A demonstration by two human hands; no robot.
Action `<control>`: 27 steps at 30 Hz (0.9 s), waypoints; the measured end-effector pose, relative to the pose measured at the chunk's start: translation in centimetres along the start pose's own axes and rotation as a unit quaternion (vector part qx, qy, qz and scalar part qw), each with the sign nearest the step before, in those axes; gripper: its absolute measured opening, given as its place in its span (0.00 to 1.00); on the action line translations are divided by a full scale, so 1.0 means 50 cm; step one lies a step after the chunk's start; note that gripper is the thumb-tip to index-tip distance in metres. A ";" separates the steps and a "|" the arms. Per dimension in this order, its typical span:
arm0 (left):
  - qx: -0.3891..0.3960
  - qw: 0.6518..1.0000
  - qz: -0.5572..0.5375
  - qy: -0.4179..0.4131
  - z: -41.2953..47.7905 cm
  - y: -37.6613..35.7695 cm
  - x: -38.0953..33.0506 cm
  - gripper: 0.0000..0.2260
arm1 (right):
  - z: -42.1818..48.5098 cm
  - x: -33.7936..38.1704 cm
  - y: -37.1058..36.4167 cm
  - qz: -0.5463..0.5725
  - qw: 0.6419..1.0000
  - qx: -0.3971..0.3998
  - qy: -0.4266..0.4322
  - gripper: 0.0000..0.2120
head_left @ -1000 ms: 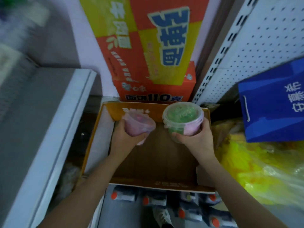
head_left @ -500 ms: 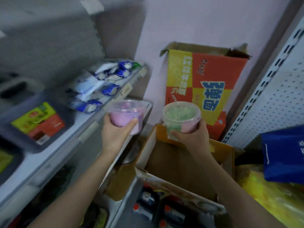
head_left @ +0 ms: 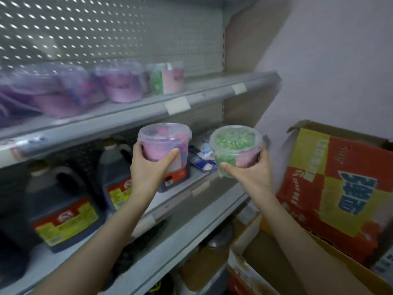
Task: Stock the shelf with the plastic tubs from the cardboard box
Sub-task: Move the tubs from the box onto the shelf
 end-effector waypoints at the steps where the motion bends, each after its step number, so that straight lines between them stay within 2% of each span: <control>1: -0.014 1.000 -0.005 -0.010 0.002 0.028 -0.018 0.39 | 0.005 0.022 -0.023 0.011 1.000 0.013 0.010 0.47; 6: -0.092 0.995 0.011 -0.045 0.002 0.145 -0.094 0.34 | 0.027 0.125 -0.130 0.046 0.994 0.076 0.063 0.41; 11: -0.156 0.985 0.033 -0.065 -0.011 0.237 -0.166 0.33 | 0.021 0.234 -0.215 0.085 0.980 0.145 0.111 0.38; 17: -0.232 0.967 0.061 -0.088 -0.054 0.360 -0.228 0.37 | -0.007 0.311 -0.312 0.124 0.957 0.217 0.151 0.44; 27: -0.363 0.919 0.142 -0.062 -0.186 0.581 -0.277 0.29 | -0.158 0.403 -0.514 0.204 0.897 0.351 0.173 0.39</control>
Point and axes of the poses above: each hand's wrist, its own z-axis towards the middle knuckle, its own y-axis out of the back of the hand, x = y × z, the point moved 7 cm from there along z, towards the middle knuckle, and after that the axes turned 4 degrees about x, right-handed, at the moved point
